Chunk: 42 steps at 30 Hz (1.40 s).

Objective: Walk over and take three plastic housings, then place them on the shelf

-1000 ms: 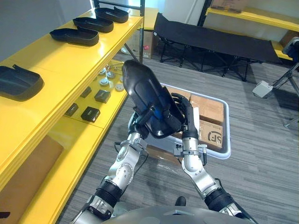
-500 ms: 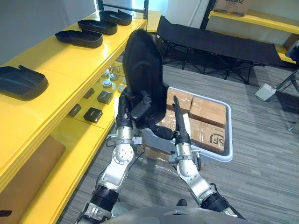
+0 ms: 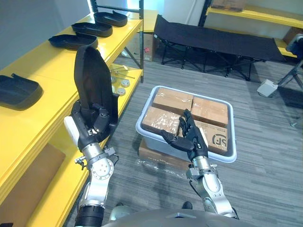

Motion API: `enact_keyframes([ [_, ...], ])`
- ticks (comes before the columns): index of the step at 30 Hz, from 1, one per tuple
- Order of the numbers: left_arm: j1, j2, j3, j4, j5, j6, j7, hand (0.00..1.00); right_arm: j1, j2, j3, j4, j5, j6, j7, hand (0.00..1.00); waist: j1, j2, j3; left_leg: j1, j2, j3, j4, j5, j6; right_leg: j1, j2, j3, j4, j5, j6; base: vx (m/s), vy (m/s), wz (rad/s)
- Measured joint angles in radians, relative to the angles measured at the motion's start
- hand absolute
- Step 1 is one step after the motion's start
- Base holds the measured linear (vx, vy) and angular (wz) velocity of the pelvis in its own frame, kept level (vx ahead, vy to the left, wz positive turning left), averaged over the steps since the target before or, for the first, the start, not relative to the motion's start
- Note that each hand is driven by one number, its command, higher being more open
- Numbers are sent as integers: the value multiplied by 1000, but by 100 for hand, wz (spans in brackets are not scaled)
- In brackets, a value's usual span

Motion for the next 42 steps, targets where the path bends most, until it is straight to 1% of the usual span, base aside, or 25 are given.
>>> enact_keyframes([
  [1, 4, -1, 0, 0, -32, -17, -15, 0, 4, 1, -5, 0, 0, 2, 2, 100, -2, 0, 0, 0, 0, 2, 0, -1, 0, -1, 0, 2, 0, 3, 4, 31, 12, -7],
  [2, 8, -2, 0, 0, -96, -49, -54, 0, 12, 4, -20, -1, -3, 14, -1, 100, -3, 1, 0, 1, 0, 7, 0, -1, 0, -4, 0, 7, 0, 3, 5, 38, 15, -12],
  [3, 8, -8, 1, -1, -169, -83, -99, 0, 24, 5, -41, 0, -17, 42, -20, 100, -2, 2, -1, 1, 0, 15, 0, -2, 0, -7, 0, 15, 0, 4, 6, 48, 20, -19],
  [4, 10, -17, 3, -9, -222, -101, -136, 0, 37, 7, -69, 3, -65, 74, -52, 100, -2, 4, -2, 2, 0, 26, 1, -2, 1, -11, -1, 24, 0, 6, 8, 39, 17, -18],
  [5, 14, -22, 3, -18, -251, -107, -156, 0, 44, 7, -84, 5, -85, 92, -69, 100, -4, 6, -4, 2, 0, 28, 1, -3, 1, -13, -1, 26, 0, 7, 9, 33, 15, -16],
  [6, 28, -30, 3, -51, -297, -108, -191, 0, 59, 7, -117, 13, -93, 121, -96, 100, -5, 10, -5, 3, 0, 33, 1, -5, 1, -15, -1, 29, 0, 8, 11, 25, 10, -13],
  [7, 56, -37, 3, -97, -341, -108, -231, 0, 77, 8, -156, 20, -90, 133, -113, 100, -9, 16, -7, 7, 1, 37, 1, -8, 2, -15, -1, 32, 0, 8, 11, 25, 9, -12],
  [10, 98, -42, 6, -173, -413, -113, -297, 0, 107, 7, -248, 20, -77, 134, -129, 100, -14, 30, -12, 20, 1, 51, -1, -13, 4, -12, -1, 42, 0, 8, 12, 13, 10, -13],
  [12, 104, -41, 14, -201, -446, -115, -324, 0, 102, 7, -269, 18, -77, 133, -128, 100, -19, 32, -13, 21, 1, 52, -1, -14, 4, -12, -1, 42, 0, 8, 12, -3, 3, -3],
  [14, 116, -42, 25, -236, -450, -117, -348, 0, 94, 9, -265, 16, -68, 131, -118, 100, -16, 33, -13, 22, 2, 50, 0, -14, 5, -8, -1, 38, 0, 5, 7, -14, -2, 3],
  [16, 122, -42, 29, -268, -485, -117, -378, 0, 75, 17, -251, 16, -58, 131, -92, 100, -8, 37, -11, 21, 1, 37, 1, -17, 10, 3, -1, 22, 0, 1, 2, -23, -2, 18],
  [19, 136, -42, 46, -348, -518, -117, -430, 0, 19, 17, -194, 16, -32, 131, -38, 100, 21, 44, -9, 5, 0, -7, 2, -13, 12, 22, -1, -23, 0, -6, -3, -18, -6, 40],
  [21, 165, -43, 85, -412, -529, -129, -480, 0, -37, 13, -146, 16, -32, 129, 6, 100, 54, 52, -8, -12, -1, -53, 11, -6, 8, 44, 0, -69, 0, -10, 8, 6, -5, 56],
  [22, 171, -45, 96, -424, -531, -129, -491, 0, -48, 11, -137, 16, -32, 128, 19, 100, 63, 55, -9, -17, -2, -65, 14, -3, 2, 52, 0, -84, 0, -10, 10, 19, 2, 58],
  [24, 203, -52, 155, -457, -575, -138, -540, 0, -93, 3, -100, 16, -36, 128, 71, 100, 105, 59, -10, -29, -7, -103, 14, 2, 1, 70, 1, -123, 0, -14, 14, 26, 10, 51],
  [25, 210, -57, 170, -457, -593, -145, -554, 0, -100, 2, -94, 16, -40, 126, 83, 100, 113, 59, -10, -33, -9, -116, 14, 3, 2, 74, 1, -137, 0, -14, 15, 30, 24, 50],
  [27, 246, -73, 229, -458, -662, -154, -591, 0, -128, -1, -72, 19, -40, 126, 124, 100, 143, 57, -9, -36, -20, -149, 13, 7, 3, 94, -4, -177, 0, -15, 14, 8, 37, 46],
  [28, 254, -74, 242, -458, -676, -154, -596, 0, -135, 0, -68, 19, -40, 126, 132, 100, 148, 55, -9, -36, -23, -156, 13, 7, 3, 99, -6, -184, 0, -16, 14, -5, 34, 33],
  [30, 270, -77, 271, -458, -707, -158, -606, 0, -149, 3, -66, 19, -39, 125, 155, 100, 163, 43, -2, -36, -30, -172, 13, 7, 4, 113, -11, -202, 0, -25, 23, 1, 31, 28],
  [31, 282, -82, 298, -458, -719, -170, -610, 0, -160, 2, -61, 19, -39, 125, 167, 100, 168, 33, 4, -37, -34, -185, 13, 6, 4, 123, -13, -217, 0, -36, 29, 0, 24, 27],
  [33, 292, -96, 315, -458, -724, -172, -619, 0, -168, -1, -60, 19, -39, 125, 176, 100, 174, 29, 4, -40, -34, -191, 14, 5, 4, 125, -11, -224, 1, -39, 26, 0, 17, 14],
  [37, 316, -118, 326, -458, -725, -173, -645, 0, -176, -3, -59, 19, -39, 125, 180, 100, 185, 33, 7, -38, -33, -193, 17, 1, 2, 123, -13, -225, 17, -51, 23, 2, 5, 1],
  [40, 314, -123, 325, -458, -730, -173, -663, 0, -174, -3, -61, 17, -36, 126, 183, 100, 173, 33, 7, -55, -33, -199, 21, 5, 7, 138, -16, -259, 30, -60, 24, 17, 11, 27],
  [42, 295, -122, 322, -458, -730, -173, -707, 0, -168, -3, -84, 15, -27, 126, 176, 100, 155, 29, 10, -93, -50, -230, 28, 23, 13, 144, -31, -313, 58, -88, 35, -4, 12, 75],
])
